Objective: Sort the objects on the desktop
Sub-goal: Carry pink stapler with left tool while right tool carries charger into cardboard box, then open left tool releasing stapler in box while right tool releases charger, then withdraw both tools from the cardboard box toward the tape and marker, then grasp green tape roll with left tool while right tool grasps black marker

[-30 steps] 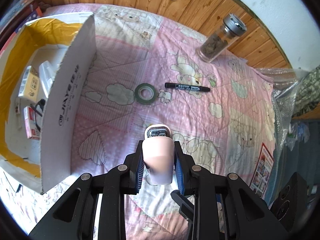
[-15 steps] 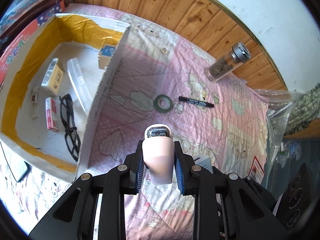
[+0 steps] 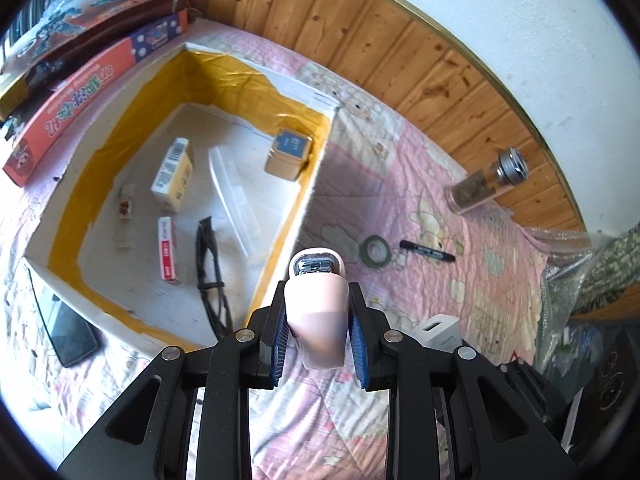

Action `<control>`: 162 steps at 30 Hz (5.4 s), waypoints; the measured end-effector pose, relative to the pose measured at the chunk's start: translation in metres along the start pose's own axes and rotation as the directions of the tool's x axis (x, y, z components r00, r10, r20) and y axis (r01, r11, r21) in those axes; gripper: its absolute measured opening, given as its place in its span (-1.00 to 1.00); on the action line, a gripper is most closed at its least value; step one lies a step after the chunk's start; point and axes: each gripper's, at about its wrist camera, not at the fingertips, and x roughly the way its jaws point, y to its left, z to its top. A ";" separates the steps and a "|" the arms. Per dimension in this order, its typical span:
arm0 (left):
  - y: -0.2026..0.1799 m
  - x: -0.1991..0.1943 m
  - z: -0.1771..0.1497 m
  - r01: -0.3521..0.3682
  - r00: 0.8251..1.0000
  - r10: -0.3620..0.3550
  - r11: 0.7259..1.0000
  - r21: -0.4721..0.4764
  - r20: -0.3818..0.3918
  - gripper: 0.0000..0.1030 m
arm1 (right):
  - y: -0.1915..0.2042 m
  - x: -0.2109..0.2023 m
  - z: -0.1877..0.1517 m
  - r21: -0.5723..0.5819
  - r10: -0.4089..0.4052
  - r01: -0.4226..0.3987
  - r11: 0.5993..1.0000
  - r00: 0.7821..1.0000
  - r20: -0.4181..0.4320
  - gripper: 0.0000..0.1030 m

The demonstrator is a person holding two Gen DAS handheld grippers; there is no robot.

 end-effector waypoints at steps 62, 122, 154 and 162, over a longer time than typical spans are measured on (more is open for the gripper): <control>0.121 0.122 0.188 -0.177 0.983 0.174 0.983 -0.053 -0.051 -0.45 | 0.021 0.234 0.170 -0.107 0.004 -0.032 0.994 0.969 -0.247 -0.32; -0.024 -0.005 0.019 -0.004 0.998 0.015 0.985 0.175 -0.062 -0.31 | -0.049 0.011 0.014 0.366 0.019 -0.021 0.930 1.000 0.009 -0.03; -0.120 0.220 0.027 -0.049 0.939 0.165 0.932 0.360 -0.300 -0.20 | -0.259 0.077 -0.028 0.888 -0.089 0.129 0.442 0.991 -0.100 -0.03; -0.102 0.243 0.026 -0.024 0.927 0.126 0.960 0.278 -0.353 -0.04 | -0.279 0.120 -0.029 0.873 -0.132 0.272 0.404 0.962 -0.239 -0.03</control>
